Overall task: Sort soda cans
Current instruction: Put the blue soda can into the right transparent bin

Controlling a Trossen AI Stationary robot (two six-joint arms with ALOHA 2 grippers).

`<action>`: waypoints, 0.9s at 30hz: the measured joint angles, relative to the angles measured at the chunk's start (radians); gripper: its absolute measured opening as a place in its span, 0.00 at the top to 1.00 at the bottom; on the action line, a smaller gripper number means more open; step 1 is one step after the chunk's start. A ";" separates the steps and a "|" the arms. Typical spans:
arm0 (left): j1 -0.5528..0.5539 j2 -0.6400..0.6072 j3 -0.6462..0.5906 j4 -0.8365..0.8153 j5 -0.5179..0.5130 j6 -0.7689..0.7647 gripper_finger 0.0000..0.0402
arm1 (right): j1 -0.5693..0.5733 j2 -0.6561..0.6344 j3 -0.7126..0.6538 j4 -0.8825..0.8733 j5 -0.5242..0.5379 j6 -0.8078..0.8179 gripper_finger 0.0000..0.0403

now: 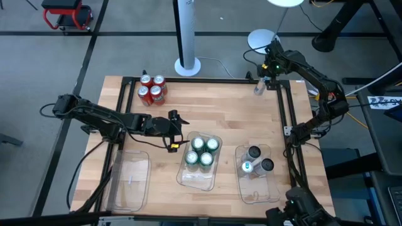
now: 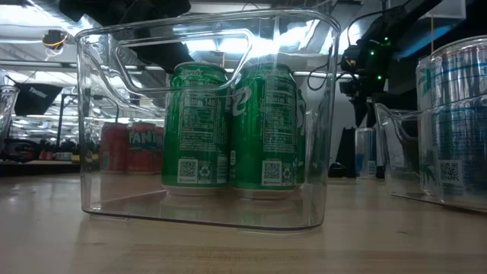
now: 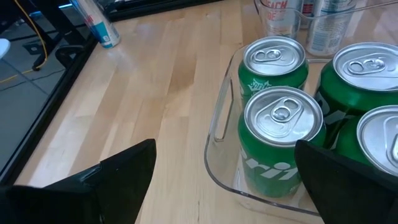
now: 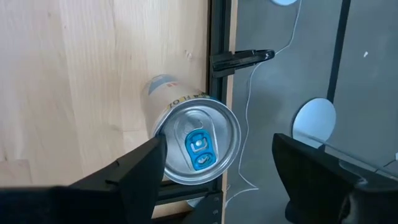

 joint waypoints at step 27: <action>0.000 0.000 0.000 0.000 0.000 0.000 0.08 | -0.008 0.001 -0.033 0.004 -0.045 0.033 0.26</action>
